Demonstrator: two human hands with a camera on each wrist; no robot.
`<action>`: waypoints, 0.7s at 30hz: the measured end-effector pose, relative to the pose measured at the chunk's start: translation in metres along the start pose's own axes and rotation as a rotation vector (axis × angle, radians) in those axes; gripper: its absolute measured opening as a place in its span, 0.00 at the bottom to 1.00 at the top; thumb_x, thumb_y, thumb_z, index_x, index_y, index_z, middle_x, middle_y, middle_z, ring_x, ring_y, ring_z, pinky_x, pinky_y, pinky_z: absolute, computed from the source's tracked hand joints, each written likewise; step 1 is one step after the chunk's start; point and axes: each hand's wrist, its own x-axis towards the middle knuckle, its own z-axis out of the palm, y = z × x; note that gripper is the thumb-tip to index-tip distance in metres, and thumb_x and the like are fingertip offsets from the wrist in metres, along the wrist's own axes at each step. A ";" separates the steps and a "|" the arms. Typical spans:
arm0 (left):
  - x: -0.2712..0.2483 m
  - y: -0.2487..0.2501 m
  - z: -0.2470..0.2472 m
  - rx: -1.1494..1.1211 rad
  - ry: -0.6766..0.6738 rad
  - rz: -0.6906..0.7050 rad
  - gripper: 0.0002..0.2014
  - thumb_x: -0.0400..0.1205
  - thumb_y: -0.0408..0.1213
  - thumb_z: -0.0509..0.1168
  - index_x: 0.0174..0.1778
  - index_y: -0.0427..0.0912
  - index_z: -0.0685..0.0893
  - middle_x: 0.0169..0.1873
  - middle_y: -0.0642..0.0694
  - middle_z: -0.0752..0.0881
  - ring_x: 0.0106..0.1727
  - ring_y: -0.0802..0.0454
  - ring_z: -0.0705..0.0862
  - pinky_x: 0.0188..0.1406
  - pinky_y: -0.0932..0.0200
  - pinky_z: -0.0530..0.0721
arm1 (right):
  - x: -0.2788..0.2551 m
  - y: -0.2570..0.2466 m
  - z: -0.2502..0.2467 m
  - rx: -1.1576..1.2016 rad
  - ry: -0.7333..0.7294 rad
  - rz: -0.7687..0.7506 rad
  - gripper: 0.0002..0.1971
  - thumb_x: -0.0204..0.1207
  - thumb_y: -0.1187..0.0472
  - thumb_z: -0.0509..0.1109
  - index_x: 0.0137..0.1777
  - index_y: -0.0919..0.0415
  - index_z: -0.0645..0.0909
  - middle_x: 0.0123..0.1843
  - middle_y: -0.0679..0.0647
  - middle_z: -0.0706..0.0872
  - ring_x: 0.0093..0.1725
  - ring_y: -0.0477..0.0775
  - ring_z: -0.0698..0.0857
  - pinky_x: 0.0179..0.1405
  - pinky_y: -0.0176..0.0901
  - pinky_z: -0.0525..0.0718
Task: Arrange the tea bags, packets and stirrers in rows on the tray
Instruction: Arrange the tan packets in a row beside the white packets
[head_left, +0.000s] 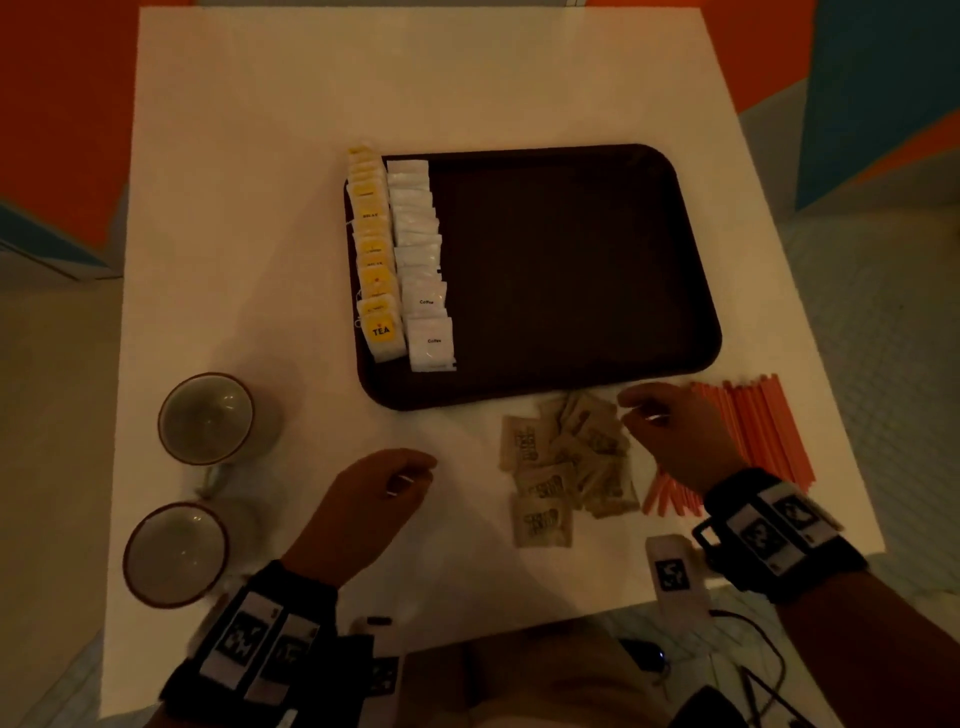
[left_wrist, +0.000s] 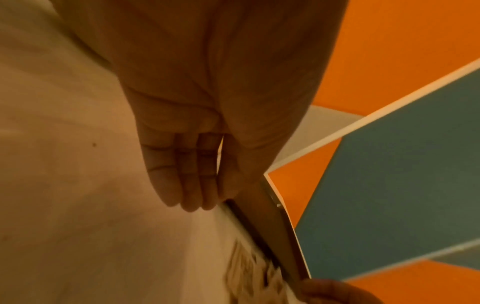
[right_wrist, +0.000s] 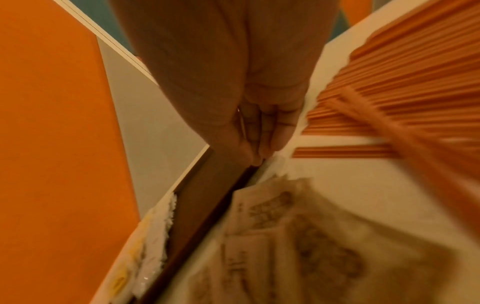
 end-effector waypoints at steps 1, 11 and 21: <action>0.001 -0.001 0.009 0.028 -0.011 0.019 0.11 0.80 0.33 0.67 0.58 0.45 0.84 0.49 0.52 0.84 0.43 0.64 0.82 0.42 0.82 0.74 | -0.007 0.004 0.001 -0.047 -0.018 -0.002 0.14 0.75 0.65 0.71 0.60 0.60 0.82 0.58 0.55 0.85 0.49 0.48 0.81 0.45 0.31 0.75; 0.045 0.042 0.088 0.465 0.007 0.074 0.39 0.76 0.47 0.69 0.79 0.42 0.58 0.66 0.40 0.68 0.63 0.43 0.73 0.61 0.49 0.78 | -0.002 0.010 0.038 -0.274 -0.135 -0.101 0.39 0.69 0.50 0.73 0.78 0.53 0.59 0.75 0.55 0.67 0.71 0.60 0.66 0.70 0.56 0.67; 0.055 0.046 0.097 0.327 0.123 -0.009 0.17 0.71 0.43 0.75 0.50 0.44 0.76 0.46 0.50 0.72 0.49 0.49 0.73 0.45 0.55 0.73 | 0.013 0.007 0.040 -0.121 -0.251 -0.188 0.21 0.64 0.58 0.77 0.55 0.53 0.72 0.55 0.48 0.73 0.55 0.54 0.74 0.52 0.52 0.80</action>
